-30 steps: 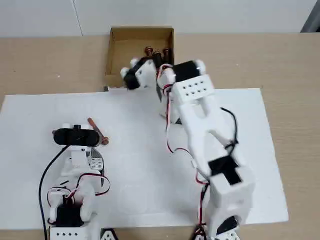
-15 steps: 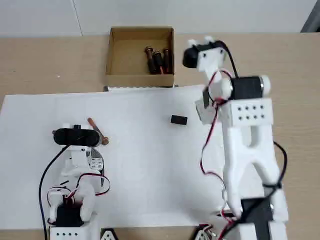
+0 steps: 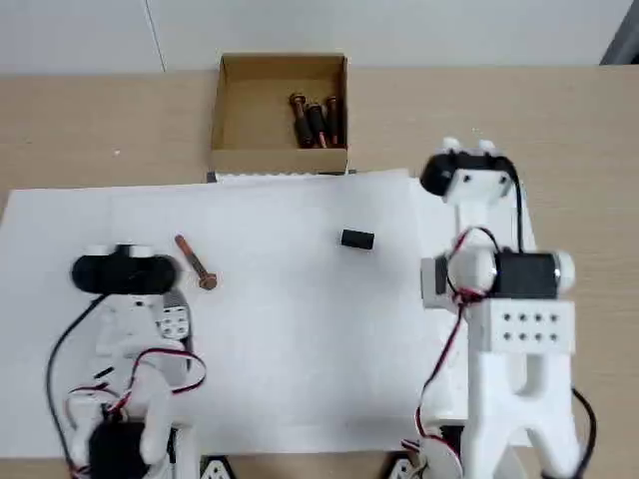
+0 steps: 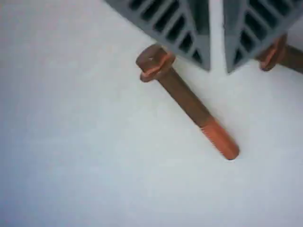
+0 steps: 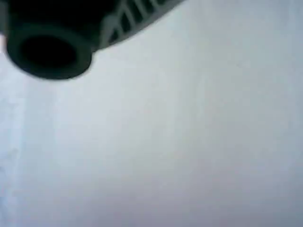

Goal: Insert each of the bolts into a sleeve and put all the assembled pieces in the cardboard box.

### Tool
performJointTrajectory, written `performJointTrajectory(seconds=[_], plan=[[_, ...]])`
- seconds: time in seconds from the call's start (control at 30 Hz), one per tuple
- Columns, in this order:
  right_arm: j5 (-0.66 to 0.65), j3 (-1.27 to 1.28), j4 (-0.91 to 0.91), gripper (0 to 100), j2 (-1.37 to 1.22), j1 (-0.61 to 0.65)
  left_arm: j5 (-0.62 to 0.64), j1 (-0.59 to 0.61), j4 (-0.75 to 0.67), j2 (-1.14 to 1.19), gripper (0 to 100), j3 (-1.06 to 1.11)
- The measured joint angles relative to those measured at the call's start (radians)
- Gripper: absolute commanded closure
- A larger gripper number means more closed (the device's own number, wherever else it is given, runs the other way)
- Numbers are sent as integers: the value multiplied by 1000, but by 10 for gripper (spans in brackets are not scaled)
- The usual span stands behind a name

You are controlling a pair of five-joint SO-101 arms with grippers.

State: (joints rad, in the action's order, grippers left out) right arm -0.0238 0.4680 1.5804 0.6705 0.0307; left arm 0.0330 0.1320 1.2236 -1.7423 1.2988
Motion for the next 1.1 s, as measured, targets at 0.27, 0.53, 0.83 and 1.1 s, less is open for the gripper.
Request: performJointTrajectory(seconds=[0.27,0.53,0.83,1.1], plan=[[-21,143,-23,995,92,-32,-3,137,21,373,993,-334],[-28,199,-23,995,143,-121,-3,201,172,750,993,-614],[-31,213,-23,995,209,-147,-3,279,269,1065,993,-755],[-31,213,-23,995,215,-147,-325,311,391,1387,993,-962]])
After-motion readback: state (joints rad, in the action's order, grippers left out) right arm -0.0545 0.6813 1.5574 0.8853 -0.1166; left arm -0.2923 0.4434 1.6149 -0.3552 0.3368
